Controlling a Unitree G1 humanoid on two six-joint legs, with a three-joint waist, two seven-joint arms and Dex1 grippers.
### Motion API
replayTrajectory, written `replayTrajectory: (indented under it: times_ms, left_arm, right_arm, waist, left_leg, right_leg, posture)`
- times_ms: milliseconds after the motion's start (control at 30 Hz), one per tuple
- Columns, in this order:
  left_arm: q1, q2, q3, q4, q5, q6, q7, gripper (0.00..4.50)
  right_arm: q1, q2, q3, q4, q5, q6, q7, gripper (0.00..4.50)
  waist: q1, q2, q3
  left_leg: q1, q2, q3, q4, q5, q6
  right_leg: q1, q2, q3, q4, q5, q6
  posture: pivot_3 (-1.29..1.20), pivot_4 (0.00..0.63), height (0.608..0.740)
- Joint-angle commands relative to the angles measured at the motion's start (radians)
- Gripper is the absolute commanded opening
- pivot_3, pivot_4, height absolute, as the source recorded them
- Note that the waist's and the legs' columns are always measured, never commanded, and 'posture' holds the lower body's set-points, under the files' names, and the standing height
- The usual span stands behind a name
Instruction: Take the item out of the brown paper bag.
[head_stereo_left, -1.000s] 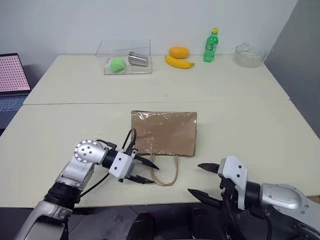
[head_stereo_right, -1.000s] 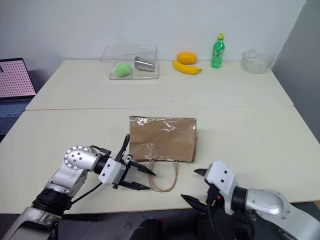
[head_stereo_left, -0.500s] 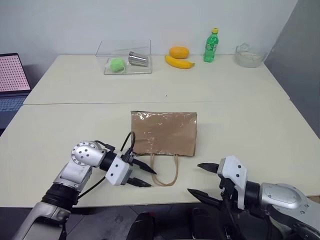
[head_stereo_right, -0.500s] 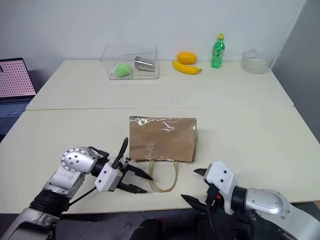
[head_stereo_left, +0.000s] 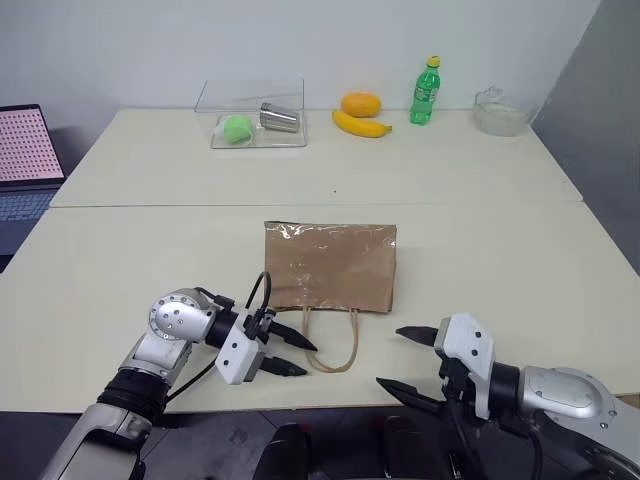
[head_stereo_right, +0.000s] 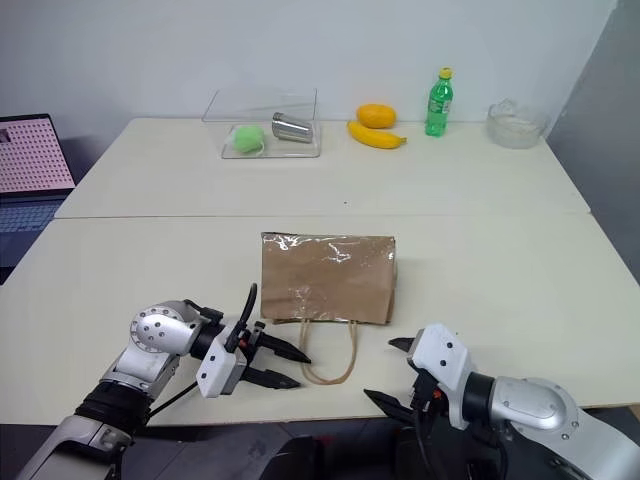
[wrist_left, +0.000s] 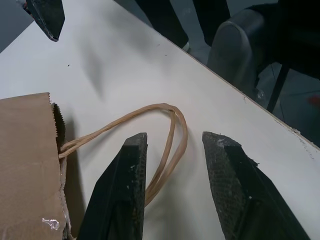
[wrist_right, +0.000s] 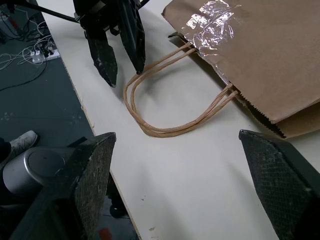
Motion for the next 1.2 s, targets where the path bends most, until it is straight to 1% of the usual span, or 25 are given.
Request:
replayTrajectory:
  times_ms: [33, 333, 500, 633, 1067, 1200]
  left_arm:
    - [-0.001, 0.015, -0.005, -0.025, -0.037, 0.027, -0.019, 1.84]
    - [-0.023, 0.040, -0.047, -0.018, -0.013, 0.037, -0.028, 1.84]
    - [-0.062, -0.016, -0.036, 0.048, 0.033, -0.039, 0.018, 1.84]
    - [-0.075, -0.038, -0.037, 0.096, 0.053, -0.113, 0.038, 1.84]
    - [-0.091, -0.052, -0.025, 0.135, 0.008, -0.176, 0.086, 1.84]
    - [-0.079, -0.046, -0.024, 0.121, -0.025, -0.158, 0.083, 1.84]
  right_arm:
    - [-0.004, 0.000, -0.016, -0.116, 0.006, -0.009, 0.011, 4.17]
    - [-0.007, 0.001, -0.020, -0.116, 0.009, -0.006, 0.009, 4.17]
    - [-0.007, 0.001, -0.023, -0.119, 0.010, -0.005, 0.007, 4.17]
    - [-0.004, -0.002, -0.028, -0.118, 0.010, -0.006, 0.010, 4.17]
    - [0.009, -0.004, -0.033, -0.117, 0.001, -0.014, 0.022, 4.17]
    - [0.009, -0.003, -0.035, -0.116, 0.000, -0.013, 0.026, 4.17]
  waist:
    - [0.000, 0.000, 0.000]
    - [0.000, 0.000, 0.000]
    - [0.001, 0.000, 0.000]
    - [0.000, 0.000, 0.000]
    - [0.000, 0.000, 0.000]
    - [0.000, 0.000, 0.000]
  left_leg:
    - [0.000, 0.000, 0.000, 0.000, 0.000, 0.000]
    - [0.000, 0.000, 0.000, 0.000, 0.000, 0.000]
    - [0.000, 0.000, 0.000, 0.000, 0.000, 0.000]
    - [0.000, 0.000, 0.000, 0.000, 0.000, 0.000]
    - [0.000, 0.000, 0.000, 0.000, 0.000, 0.000]
    - [0.000, 0.000, 0.000, 0.000, 0.000, 0.000]
  right_leg:
    - [0.000, 0.000, 0.000, 0.000, 0.000, 0.000]
    - [0.000, 0.000, 0.000, 0.000, 0.000, 0.000]
    - [0.000, 0.000, 0.000, 0.000, 0.000, 0.000]
    - [0.000, 0.000, 0.000, 0.000, 0.000, 0.000]
    - [0.000, 0.000, 0.000, 0.000, 0.000, 0.000]
    - [0.000, 0.000, 0.000, 0.000, 0.000, 0.000]
  posture:
    - [0.00, 0.150, 0.740]
    - [0.00, 0.150, 0.740]
    - [0.00, 0.150, 0.740]
    - [0.00, 0.150, 0.740]
    - [0.00, 0.150, 0.740]
    - [0.00, 0.150, 0.740]
